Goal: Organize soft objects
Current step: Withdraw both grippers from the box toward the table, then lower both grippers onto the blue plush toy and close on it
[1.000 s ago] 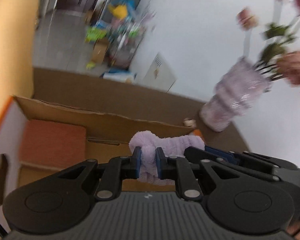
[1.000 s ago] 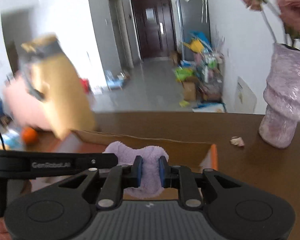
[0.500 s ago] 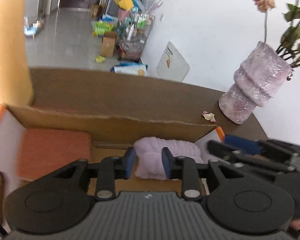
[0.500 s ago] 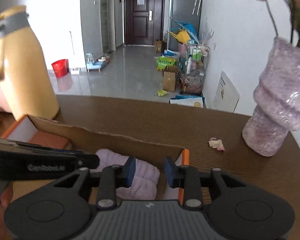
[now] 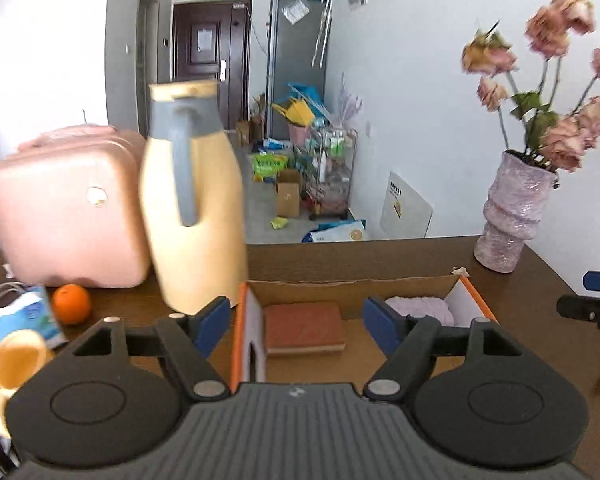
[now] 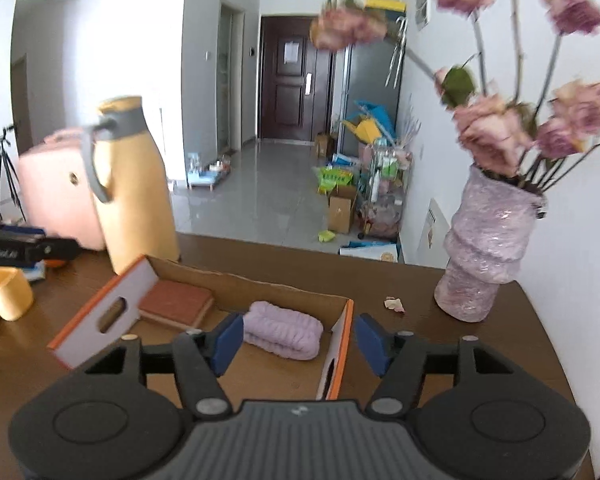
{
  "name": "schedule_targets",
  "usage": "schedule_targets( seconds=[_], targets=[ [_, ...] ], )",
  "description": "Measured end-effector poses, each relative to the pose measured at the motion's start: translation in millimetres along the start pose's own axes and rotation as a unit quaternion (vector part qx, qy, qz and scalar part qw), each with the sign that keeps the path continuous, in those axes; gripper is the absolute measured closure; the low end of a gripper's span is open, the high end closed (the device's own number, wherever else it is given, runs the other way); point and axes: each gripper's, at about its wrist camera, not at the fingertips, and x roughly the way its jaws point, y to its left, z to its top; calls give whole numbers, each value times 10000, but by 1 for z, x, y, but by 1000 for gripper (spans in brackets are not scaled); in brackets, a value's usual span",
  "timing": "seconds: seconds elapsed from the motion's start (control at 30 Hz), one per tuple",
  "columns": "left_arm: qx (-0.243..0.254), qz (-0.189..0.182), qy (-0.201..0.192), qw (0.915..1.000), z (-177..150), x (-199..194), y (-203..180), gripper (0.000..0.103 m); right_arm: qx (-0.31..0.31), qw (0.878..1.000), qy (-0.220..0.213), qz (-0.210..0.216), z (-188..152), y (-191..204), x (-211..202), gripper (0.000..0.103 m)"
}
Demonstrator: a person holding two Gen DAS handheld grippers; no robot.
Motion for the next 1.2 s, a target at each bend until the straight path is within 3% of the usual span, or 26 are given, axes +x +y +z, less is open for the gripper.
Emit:
schedule_targets(
  seconds=[0.2,0.27,0.5,0.67,0.8,0.87,1.0,1.1,1.2],
  targets=[
    [174,56,-452,9988,-28,-69,1,20,-35,9995,-292,114,-19,28,-49,34],
    [130,76,-641,9978,-43,-87,2,13,96,9987,-472,136,-32,35,-66,33],
    [146,205,-1363,9903,-142,-157,18,5,316,9935,-1081,162,-117,68,-118,28],
    [-60,295,-1645,9859,-208,-197,25,2,207,9888,-1476,-89,-178,96,-159,22],
    [139,510,-1885,9806,-259,-231,23,0,288,9859,-1647,-46,-229,116,-193,19],
    [216,495,-1891,9805,-281,-244,23,0,344,9848,-1703,6,-255,125,-208,14],
    [405,332,-1670,9846,-312,-256,20,0,507,9865,-1548,163,-303,140,-223,14],
    [453,240,-1631,9853,-322,-260,19,0,617,9887,-1323,351,-319,145,-225,14],
    [428,214,-1618,9857,-323,-259,19,0,554,9897,-1293,250,-320,146,-224,14]
  ],
)
